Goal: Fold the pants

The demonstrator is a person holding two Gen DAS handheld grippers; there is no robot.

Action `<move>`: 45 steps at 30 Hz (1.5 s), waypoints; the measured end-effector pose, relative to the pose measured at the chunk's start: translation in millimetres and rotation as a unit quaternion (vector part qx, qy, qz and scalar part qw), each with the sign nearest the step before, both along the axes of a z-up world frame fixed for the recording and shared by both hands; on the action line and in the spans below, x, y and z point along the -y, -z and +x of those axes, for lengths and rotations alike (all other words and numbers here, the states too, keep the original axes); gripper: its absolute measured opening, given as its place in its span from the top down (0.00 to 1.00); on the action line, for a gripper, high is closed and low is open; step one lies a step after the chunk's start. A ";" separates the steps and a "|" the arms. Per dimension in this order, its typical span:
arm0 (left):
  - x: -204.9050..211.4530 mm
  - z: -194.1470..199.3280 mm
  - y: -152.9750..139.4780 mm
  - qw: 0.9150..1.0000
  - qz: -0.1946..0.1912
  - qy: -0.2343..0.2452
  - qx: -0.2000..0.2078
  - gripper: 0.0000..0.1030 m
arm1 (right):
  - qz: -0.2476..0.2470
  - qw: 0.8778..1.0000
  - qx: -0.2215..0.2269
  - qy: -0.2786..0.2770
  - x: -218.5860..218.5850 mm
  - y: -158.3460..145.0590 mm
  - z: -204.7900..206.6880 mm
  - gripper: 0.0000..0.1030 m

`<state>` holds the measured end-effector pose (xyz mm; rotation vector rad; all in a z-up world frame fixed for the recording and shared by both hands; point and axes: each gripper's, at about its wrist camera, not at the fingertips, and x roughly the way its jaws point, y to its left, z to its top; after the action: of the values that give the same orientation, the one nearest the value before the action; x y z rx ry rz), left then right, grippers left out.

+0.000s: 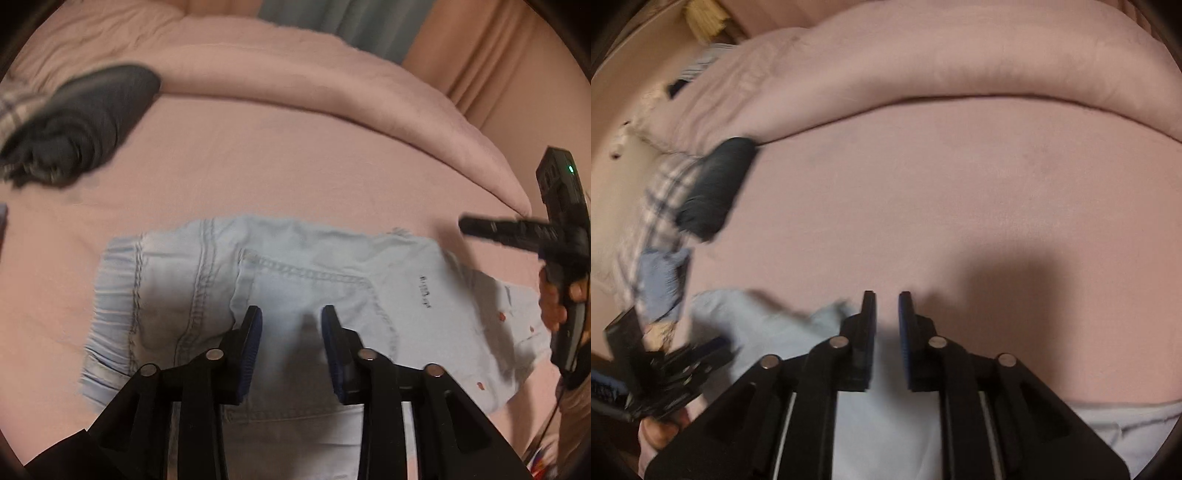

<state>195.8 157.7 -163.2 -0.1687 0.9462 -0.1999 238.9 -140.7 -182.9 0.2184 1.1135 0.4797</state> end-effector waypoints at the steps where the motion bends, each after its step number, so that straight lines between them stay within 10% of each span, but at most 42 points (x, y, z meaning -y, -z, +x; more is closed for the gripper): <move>1: 1.8 0.9 -1.8 1.000 0.010 -0.005 0.007 0.55 | 0.002 1.000 0.000 -0.010 -1.7 -2.9 -7.1 0.56; 2: 2.5 2.4 -1.6 1.000 0.014 -0.011 0.009 0.52 | -0.002 1.000 0.000 -0.029 -6.8 -4.0 -19.5 0.42; 6: 6.7 21.4 19.7 1.000 0.021 -0.004 -0.021 0.51 | -0.052 0.997 0.007 -0.063 -20.9 19.9 -38.3 0.45; 10: -2.2 29.8 26.2 0.999 -0.009 -0.023 -0.038 0.51 | -0.079 0.996 -0.023 -0.017 2.5 51.4 -17.0 0.86; 12: 1.6 26.9 12.7 0.999 0.002 -0.024 -0.029 0.51 | -0.066 0.997 -0.038 0.011 24.6 48.1 -10.1 0.84; 16: 34.6 24.0 -17.3 0.999 0.020 0.035 0.018 0.51 | -0.091 0.996 0.007 0.015 56.0 19.3 -16.4 0.49; 23: 115.2 91.4 2.3 0.988 -0.033 0.145 -0.042 0.46 | -0.132 0.991 0.023 -0.020 110.0 11.8 -30.0 0.51; 30: 147.9 115.3 19.9 0.978 0.015 0.195 -0.073 0.46 | -0.187 0.978 -0.011 -0.091 163.1 28.4 -30.6 0.50; 33: 153.0 120.1 21.9 0.978 0.053 0.190 -0.066 0.72 | -0.193 0.973 -0.032 -0.118 166.7 44.2 -31.8 0.57; 35: 154.6 120.0 22.7 0.979 0.061 0.188 -0.056 0.79 | -0.223 0.966 -0.012 -0.129 159.2 50.6 -34.3 0.90; 45: 165.2 132.9 36.7 0.985 0.121 0.121 -0.024 1.00 | -0.242 0.966 0.034 -0.083 155.6 49.1 -27.3 0.98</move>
<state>328.7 -7.4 -199.9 0.1676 1.0307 -0.3022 211.6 -296.4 -232.0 -0.3200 1.1516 0.3459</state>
